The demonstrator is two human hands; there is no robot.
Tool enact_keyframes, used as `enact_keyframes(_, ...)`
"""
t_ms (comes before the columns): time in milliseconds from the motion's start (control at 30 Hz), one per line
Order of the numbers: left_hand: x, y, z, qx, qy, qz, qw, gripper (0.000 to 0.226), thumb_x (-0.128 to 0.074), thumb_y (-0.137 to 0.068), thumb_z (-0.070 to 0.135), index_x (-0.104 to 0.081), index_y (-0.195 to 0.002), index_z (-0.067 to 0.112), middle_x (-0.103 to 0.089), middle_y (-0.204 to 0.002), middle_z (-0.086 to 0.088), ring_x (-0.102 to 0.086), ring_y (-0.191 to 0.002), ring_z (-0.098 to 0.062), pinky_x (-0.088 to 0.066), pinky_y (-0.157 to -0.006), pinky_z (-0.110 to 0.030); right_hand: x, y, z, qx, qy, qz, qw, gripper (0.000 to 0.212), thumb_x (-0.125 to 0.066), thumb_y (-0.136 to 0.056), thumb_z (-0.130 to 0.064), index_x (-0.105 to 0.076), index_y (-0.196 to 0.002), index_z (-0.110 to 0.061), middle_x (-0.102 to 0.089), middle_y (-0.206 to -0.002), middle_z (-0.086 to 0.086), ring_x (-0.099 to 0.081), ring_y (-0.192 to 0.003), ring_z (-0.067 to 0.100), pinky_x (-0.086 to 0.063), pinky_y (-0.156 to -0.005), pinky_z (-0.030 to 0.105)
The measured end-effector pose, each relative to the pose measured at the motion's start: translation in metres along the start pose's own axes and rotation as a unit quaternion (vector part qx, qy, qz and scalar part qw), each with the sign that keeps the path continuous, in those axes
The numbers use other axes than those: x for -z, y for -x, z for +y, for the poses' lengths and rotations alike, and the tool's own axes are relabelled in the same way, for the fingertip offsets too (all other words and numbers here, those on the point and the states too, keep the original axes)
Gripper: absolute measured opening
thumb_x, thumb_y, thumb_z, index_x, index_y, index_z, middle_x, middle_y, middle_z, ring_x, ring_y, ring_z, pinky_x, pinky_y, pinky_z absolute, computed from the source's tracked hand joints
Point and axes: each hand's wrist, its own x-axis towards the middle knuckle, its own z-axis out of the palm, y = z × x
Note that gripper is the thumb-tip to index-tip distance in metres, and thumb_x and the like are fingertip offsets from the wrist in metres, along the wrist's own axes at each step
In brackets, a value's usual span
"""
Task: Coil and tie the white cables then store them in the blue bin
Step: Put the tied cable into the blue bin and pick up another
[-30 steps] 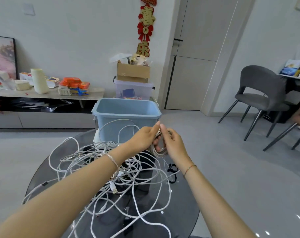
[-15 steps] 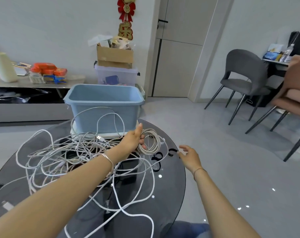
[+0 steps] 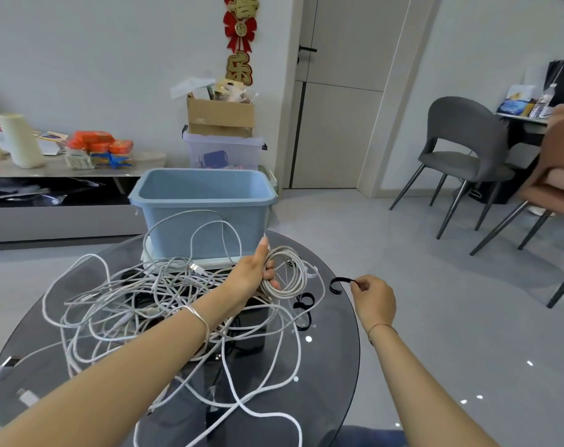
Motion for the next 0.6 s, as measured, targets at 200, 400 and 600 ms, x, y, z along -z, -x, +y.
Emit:
enact_keyframes(200,0.037,0.039,0.019,-0.037,-0.071,-0.006,0.997,0.052,-0.024,-0.097,0.056,-0.037,-0.066,0.016,-0.035,-0.051,0.006,-0.055,-0.053,-0.013,-0.037,-0.064,-0.028,0.033,0.006,-0.093,0.190,-0.069,0.034,0.979,0.008,-0.066,-0.086,-0.014,-0.073,-0.085,-0.010,-0.067,-0.081,0.005,-0.058,-0.073,0.017,-0.041,-0.068,0.022)
enact_keyframes(400,0.068,0.078,0.029,-0.098,-0.138,0.006,0.986,0.058,-0.015,-0.096,0.054,-0.034,-0.061,0.013,-0.032,-0.051,0.002,-0.047,-0.051,-0.017,-0.046,-0.060,-0.018,0.022,0.055,-0.189,0.298,-0.074,-0.110,0.946,0.014,-0.060,-0.091,-0.021,-0.071,-0.088,-0.013,-0.070,-0.079,0.000,-0.063,-0.073,0.013,-0.050,-0.069,0.023)
enact_keyframes(600,0.090,0.096,0.013,-0.115,-0.095,0.048,0.988,0.062,-0.017,-0.099,0.049,-0.041,-0.065,0.003,-0.036,-0.056,-0.008,-0.043,-0.047,-0.019,-0.049,-0.066,-0.036,0.006,0.084,-0.212,0.335,-0.057,-0.130,0.931,0.006,-0.054,-0.093,-0.018,-0.053,-0.090,-0.023,-0.066,-0.069,0.002,-0.060,-0.061,0.019,-0.051,-0.058,0.033)
